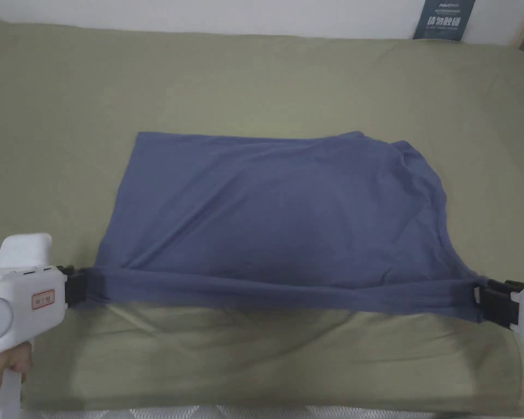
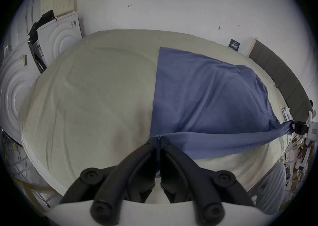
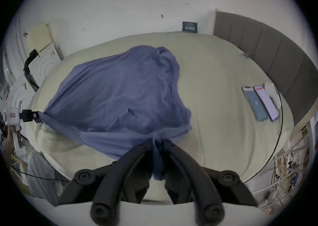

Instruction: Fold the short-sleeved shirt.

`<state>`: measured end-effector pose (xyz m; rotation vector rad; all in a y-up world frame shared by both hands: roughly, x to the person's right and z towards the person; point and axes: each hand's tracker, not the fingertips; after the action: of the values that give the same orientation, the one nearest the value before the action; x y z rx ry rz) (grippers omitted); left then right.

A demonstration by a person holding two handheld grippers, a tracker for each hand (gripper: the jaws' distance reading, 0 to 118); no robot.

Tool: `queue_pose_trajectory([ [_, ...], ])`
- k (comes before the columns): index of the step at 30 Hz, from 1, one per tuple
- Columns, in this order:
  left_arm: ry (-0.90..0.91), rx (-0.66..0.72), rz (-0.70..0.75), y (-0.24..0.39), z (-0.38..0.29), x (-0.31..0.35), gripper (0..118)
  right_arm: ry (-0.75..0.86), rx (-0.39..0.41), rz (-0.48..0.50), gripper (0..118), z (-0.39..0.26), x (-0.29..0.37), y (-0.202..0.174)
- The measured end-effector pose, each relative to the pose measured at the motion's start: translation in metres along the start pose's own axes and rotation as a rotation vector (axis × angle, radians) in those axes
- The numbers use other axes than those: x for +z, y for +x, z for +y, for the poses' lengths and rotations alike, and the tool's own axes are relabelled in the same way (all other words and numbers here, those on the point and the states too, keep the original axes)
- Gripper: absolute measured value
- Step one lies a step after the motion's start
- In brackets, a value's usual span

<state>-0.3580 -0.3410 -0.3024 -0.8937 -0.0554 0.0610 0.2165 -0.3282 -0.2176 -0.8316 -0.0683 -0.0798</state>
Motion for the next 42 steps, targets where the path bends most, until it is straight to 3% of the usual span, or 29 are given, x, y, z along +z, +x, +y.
queue_pose_trajectory([
  [8, 0.024, -0.003, -0.005, 0.008, 0.053, -0.022, 4, 0.011, 0.056, -0.026, 14, 0.061, -0.038, -0.009],
  [18, -0.019, 0.001, 0.018, 0.016, 0.099, -0.081, 4, -0.078, 0.039, -0.067, 14, 0.116, -0.123, -0.006],
  [27, -0.074, -0.016, 0.038, 0.021, 0.110, -0.123, 4, -0.142, 0.031, -0.086, 14, 0.124, -0.159, -0.002],
  [42, -0.092, -0.042, 0.027, 0.022, 0.101, -0.123, 5, -0.180, -0.013, -0.085, 15, 0.109, -0.152, 0.004],
])
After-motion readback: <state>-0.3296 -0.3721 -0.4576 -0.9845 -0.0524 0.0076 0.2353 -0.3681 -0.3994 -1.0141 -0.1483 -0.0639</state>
